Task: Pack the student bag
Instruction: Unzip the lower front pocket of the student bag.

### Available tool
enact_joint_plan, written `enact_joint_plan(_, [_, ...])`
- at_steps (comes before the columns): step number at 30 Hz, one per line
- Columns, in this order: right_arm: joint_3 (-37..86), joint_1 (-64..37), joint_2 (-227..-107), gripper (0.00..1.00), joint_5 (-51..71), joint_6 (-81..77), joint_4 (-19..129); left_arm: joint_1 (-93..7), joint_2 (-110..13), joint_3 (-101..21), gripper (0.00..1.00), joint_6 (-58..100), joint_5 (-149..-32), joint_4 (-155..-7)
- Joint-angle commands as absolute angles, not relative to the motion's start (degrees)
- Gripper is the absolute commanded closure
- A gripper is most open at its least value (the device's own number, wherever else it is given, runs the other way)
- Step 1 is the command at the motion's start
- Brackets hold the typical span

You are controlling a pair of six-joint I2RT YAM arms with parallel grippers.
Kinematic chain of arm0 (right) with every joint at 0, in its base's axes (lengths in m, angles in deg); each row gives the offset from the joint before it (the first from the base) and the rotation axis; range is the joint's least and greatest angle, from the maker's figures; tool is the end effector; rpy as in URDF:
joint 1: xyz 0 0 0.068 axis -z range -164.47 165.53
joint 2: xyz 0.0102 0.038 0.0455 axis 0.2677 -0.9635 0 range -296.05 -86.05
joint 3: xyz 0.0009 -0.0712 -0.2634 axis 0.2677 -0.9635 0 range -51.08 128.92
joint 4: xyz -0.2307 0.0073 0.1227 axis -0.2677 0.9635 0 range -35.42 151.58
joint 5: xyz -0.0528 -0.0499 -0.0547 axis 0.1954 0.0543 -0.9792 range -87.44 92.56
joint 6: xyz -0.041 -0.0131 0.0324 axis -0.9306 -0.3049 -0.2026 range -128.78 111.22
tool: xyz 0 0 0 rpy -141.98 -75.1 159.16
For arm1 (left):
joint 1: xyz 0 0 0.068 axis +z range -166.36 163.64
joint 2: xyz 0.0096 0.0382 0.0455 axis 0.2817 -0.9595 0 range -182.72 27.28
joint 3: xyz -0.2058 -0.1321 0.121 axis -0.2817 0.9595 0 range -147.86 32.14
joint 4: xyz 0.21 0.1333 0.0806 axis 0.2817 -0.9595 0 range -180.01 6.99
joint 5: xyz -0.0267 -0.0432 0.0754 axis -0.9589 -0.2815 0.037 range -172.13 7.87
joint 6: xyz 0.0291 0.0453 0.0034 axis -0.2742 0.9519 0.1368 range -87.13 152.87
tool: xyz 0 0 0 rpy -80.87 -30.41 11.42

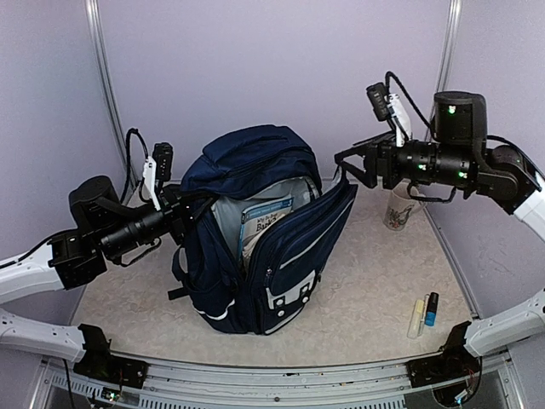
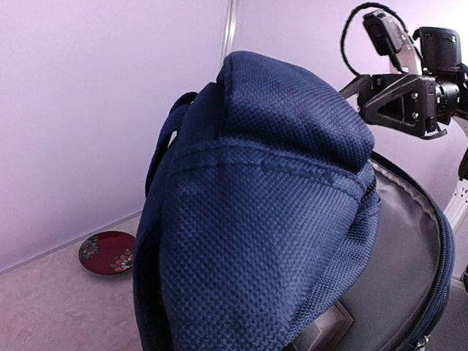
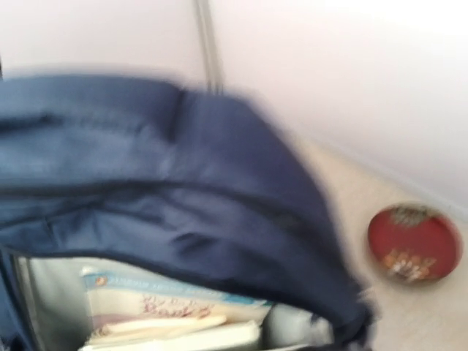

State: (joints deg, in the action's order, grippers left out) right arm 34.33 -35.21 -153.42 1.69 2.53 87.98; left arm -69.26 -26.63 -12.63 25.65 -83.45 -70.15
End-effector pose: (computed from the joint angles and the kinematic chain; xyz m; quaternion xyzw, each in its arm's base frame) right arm 0.1514 0.1842 0.4611 -0.2640 0.7502 0.3073 0.5226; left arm 0.1352 -0.1801 0.3544 0.2731 0.6268 -0.3723 0.6276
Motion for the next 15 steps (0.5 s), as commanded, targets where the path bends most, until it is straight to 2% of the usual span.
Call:
enact_joint_plan(1, [33.7, -30.9, -148.6, 0.3, 0.4, -1.8, 84.8, -66.5, -23.7, -9.3, 1.0, 25.4, -77.8, -67.1])
enact_joint_plan(7, [32.9, -20.5, -151.2, 0.28, 1.9, -4.0, 91.9, -65.8, -22.3, -6.5, 1.0, 25.4, -78.4, -65.9])
enact_joint_plan(15, [23.3, -12.8, -155.4, 0.26, 18.8, -3.9, 84.1, -64.6, -20.5, -4.7, 1.0, 26.2, -78.4, -66.3])
